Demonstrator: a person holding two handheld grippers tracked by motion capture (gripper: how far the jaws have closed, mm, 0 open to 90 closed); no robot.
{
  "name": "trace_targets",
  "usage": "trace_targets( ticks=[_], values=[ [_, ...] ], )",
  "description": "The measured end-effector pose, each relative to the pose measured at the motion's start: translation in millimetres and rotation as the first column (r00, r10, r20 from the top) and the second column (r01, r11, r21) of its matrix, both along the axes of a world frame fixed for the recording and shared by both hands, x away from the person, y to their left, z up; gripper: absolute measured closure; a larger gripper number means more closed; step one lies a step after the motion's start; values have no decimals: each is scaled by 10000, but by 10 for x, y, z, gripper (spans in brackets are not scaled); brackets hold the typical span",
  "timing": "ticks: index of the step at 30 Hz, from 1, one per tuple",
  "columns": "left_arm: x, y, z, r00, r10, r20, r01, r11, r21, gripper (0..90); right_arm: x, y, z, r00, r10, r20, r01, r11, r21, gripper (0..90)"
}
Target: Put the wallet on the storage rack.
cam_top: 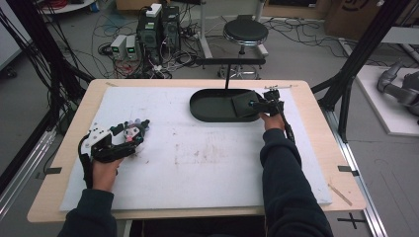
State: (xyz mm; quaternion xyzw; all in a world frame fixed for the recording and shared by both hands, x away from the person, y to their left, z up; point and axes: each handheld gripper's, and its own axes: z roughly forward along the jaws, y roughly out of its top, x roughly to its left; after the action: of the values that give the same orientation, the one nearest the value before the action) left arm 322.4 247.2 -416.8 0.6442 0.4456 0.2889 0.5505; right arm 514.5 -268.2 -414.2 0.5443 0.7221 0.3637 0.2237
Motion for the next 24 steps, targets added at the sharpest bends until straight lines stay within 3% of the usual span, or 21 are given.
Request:
trace_targets(
  ticks=[3,4,5,6,12,14,15,16,17,18,19,20,22,23,24],
  values=[
    [3,-9,3,10000,-13,2,13,10000,15,184,35,-24,-59,9997,-75,-231,78,9999,102,477],
    [6,-16,0,10000,-9,-1,9,10000,-20,184,61,10,-126,9964,569,-630,-544,9977,399,526],
    [8,-16,0,10000,-13,-2,13,10000,-16,185,61,10,-126,9964,569,-630,-544,9977,399,526],
    [12,-15,-2,10000,-15,4,15,10000,9,184,55,49,-141,9924,988,-727,-952,9941,524,509],
    [11,-13,-5,10000,-36,-8,36,10000,50,185,-16,19,-12,9965,803,-238,-789,9953,554,456],
    [4,-3,-10,10000,-18,-39,18,10000,58,184,-119,-116,119,9978,640,-167,-630,9965,541,361],
    [3,0,-10,10000,44,-61,-44,10000,52,184,-119,-116,119,9978,640,-167,-630,9965,541,361],
    [-1,10,-6,9999,137,-79,-135,9998,153,184,-156,-153,153,9976,658,-216,-647,9968,479,298],
    [-4,18,-2,9998,217,-26,-217,9997,143,174,-307,-231,221,9962,862,144,-866,9959,261,225],
    [-12,30,2,9994,338,-6,-338,9993,138,169,-409,-269,247,9926,1158,351,-1158,9933,-29,214],
    [-15,39,-1,9990,441,43,-442,9990,106,169,-409,-269,247,9926,1158,351,-1158,9933,-29,214],
    [-15,53,-7,9988,479,40,-479,9988,84,165,-485,-298,280,9915,1286,203,-1279,9913,-325,212],
    [-15,83,-18,9986,534,-27,-534,9986,-10,164,-780,-388,360,9792,1879,762,-1847,9816,-475,210],
    [-15,94,-20,9983,579,-39,-579,9983,-41,164,-780,-388,360,9792,1879,762,-1847,9816,-475,210],
    [-16,102,-22,9982,605,-41,-606,9981,-87,164,-975,-429,399,9693,2156,1181,-2071,9750,-802,210]
  ],
)
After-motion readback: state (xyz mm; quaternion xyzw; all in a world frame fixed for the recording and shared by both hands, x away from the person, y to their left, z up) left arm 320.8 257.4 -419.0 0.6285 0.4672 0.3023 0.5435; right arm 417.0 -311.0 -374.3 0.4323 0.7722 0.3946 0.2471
